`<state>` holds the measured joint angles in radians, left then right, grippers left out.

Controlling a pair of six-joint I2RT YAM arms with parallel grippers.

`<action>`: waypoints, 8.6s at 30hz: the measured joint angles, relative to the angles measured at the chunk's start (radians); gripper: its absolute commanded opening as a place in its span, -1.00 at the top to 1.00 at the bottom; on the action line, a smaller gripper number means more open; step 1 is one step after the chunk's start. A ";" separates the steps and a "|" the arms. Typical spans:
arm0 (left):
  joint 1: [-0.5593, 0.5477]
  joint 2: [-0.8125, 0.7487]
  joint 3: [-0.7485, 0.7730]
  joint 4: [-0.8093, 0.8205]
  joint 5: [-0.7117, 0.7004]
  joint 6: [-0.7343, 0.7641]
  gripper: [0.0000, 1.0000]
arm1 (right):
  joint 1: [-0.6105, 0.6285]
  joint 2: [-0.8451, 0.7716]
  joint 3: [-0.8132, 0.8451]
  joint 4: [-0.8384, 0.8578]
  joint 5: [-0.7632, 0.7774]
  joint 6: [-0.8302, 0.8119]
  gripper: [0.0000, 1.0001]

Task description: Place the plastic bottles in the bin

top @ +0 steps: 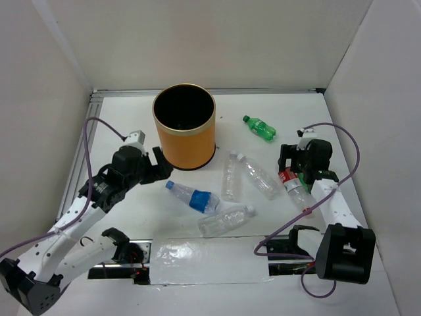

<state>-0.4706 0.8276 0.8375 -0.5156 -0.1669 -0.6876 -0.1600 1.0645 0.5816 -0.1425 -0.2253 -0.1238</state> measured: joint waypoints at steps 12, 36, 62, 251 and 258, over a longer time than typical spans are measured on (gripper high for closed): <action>-0.308 0.165 0.000 -0.167 -0.155 -0.478 0.17 | -0.052 -0.002 0.007 -0.029 -0.082 -0.146 0.12; -0.375 0.677 0.008 -0.006 -0.231 -0.893 0.64 | -0.063 0.015 0.011 -0.087 -0.325 -0.220 -0.27; -0.338 0.556 0.673 0.465 -0.726 0.199 0.74 | 0.422 0.464 0.341 -0.170 -0.518 0.292 -0.81; -0.692 0.444 -0.193 0.698 -0.123 -0.024 -0.76 | 0.267 1.003 1.469 -0.632 -0.322 -0.460 0.65; -0.692 0.426 -0.216 0.694 -0.123 -0.024 -0.76 | 0.414 0.722 1.610 -0.167 -0.530 -0.131 0.55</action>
<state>-1.1622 1.2533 0.6216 0.1783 -0.2901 -0.7120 0.2539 1.7866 2.1918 -0.3096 -0.7551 -0.2546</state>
